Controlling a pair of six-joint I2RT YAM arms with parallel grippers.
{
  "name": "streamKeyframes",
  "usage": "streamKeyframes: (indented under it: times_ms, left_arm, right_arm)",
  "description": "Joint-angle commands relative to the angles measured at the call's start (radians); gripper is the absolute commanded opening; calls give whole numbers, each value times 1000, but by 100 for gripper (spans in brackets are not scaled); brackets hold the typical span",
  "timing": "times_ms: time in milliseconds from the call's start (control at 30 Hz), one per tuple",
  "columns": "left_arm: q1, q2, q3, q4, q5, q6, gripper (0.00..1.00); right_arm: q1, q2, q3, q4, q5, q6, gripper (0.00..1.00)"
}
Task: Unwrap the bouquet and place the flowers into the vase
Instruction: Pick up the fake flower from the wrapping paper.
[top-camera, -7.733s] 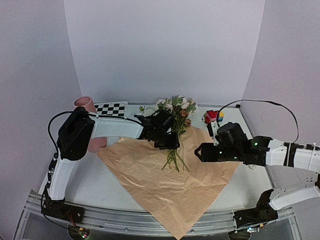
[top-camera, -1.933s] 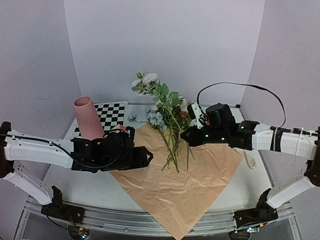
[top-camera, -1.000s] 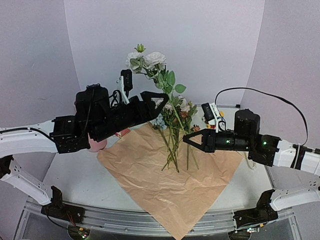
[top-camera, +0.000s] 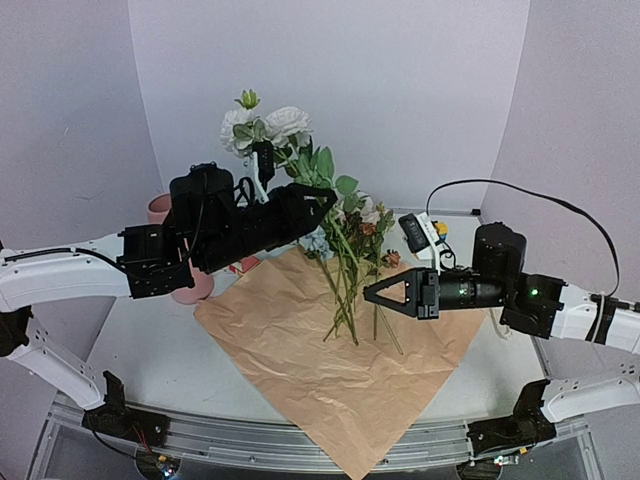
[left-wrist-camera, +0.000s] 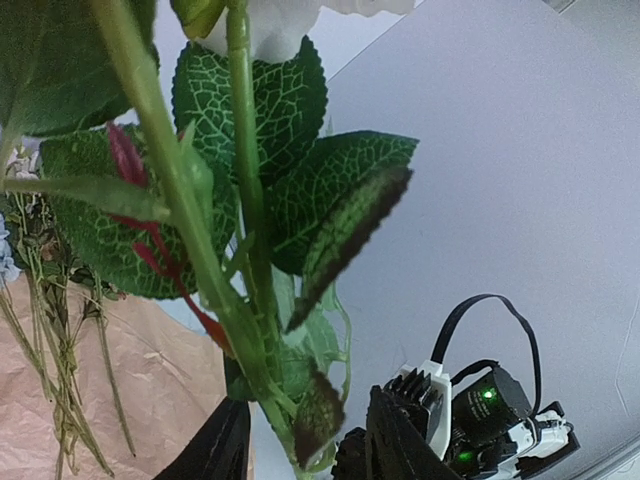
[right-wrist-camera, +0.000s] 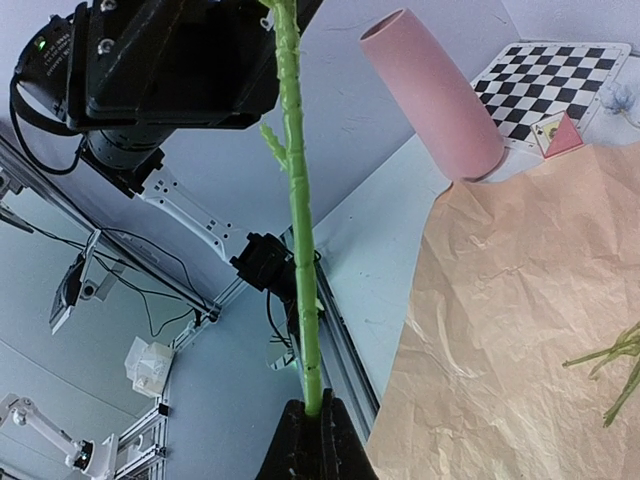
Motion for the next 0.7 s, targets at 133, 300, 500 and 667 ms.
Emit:
streamKeyframes:
  times_ms: [133, 300, 500, 667]
  left_arm:
    - [13, -32, 15, 28, -8, -4, 18]
    - [20, -45, 1, 20, -14, 32, 0]
    - [22, -82, 16, -225, -171, 123, 0]
    - [23, -161, -20, -338, -314, 200, 0]
  right_arm:
    - [15, 12, -18, 75, -46, -18, 0]
    - [14, 27, -31, 69, -23, -34, 47]
    - [15, 1, -50, -55, 132, -93, 88]
    - [15, -30, -75, -144, 234, -112, 89]
